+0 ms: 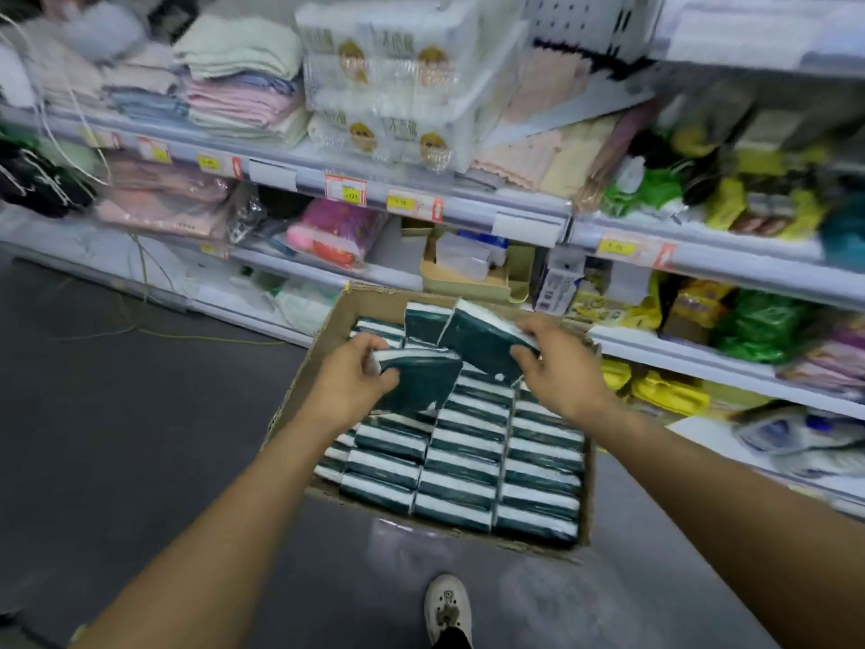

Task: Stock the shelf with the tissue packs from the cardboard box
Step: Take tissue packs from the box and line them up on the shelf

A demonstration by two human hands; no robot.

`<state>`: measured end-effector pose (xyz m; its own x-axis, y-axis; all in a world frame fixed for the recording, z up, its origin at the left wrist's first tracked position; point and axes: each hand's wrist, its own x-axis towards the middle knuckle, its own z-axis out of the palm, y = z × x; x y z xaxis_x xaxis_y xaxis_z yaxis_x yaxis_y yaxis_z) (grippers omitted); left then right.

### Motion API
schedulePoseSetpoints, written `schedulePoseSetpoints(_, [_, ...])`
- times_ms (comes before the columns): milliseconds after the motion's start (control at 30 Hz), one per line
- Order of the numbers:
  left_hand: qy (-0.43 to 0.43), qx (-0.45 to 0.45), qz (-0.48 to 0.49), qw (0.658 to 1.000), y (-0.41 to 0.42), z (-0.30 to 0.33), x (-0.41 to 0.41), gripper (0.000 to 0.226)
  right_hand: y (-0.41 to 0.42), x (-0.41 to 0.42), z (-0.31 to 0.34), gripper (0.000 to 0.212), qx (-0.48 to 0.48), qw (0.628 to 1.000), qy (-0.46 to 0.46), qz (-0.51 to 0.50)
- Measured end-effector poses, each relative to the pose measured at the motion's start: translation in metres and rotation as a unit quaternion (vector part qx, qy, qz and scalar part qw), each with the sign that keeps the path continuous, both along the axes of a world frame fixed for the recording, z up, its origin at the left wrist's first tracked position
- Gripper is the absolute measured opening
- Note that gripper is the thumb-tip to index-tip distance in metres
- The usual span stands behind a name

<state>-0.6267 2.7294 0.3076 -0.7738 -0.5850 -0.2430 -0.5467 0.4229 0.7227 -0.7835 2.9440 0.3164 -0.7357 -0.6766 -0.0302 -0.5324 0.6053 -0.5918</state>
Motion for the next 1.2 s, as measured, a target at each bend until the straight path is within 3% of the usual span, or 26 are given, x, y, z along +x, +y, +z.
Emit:
schedulePoseSetpoints(167, [0.102, 0.058, -0.006, 0.993, 0.085, 0.061, -0.026, 0.026, 0.108, -0.019, 0.071, 0.019, -0.067, 0.996, -0.019, -0.048])
schedulePoseSetpoints(667, [0.250, 0.106, -0.123, 0.955, 0.364, 0.201, -0.153, 0.017, 0.433, -0.078, 0.212, 0.031, -0.146, 0.968, 0.119, -0.167])
schedulePoseSetpoints(867, [0.285, 0.125, -0.158, 0.937, 0.415, 0.245, -0.209, 0.018, 0.497, -0.115, 0.252, 0.029, -0.163, 0.950, 0.170, -0.203])
schedulePoseSetpoints(1200, [0.326, 0.145, -0.174, 0.918, 0.452, 0.299, -0.341, 0.021, 0.533, -0.235, 0.305, 0.029, -0.161, 0.926, 0.250, -0.231])
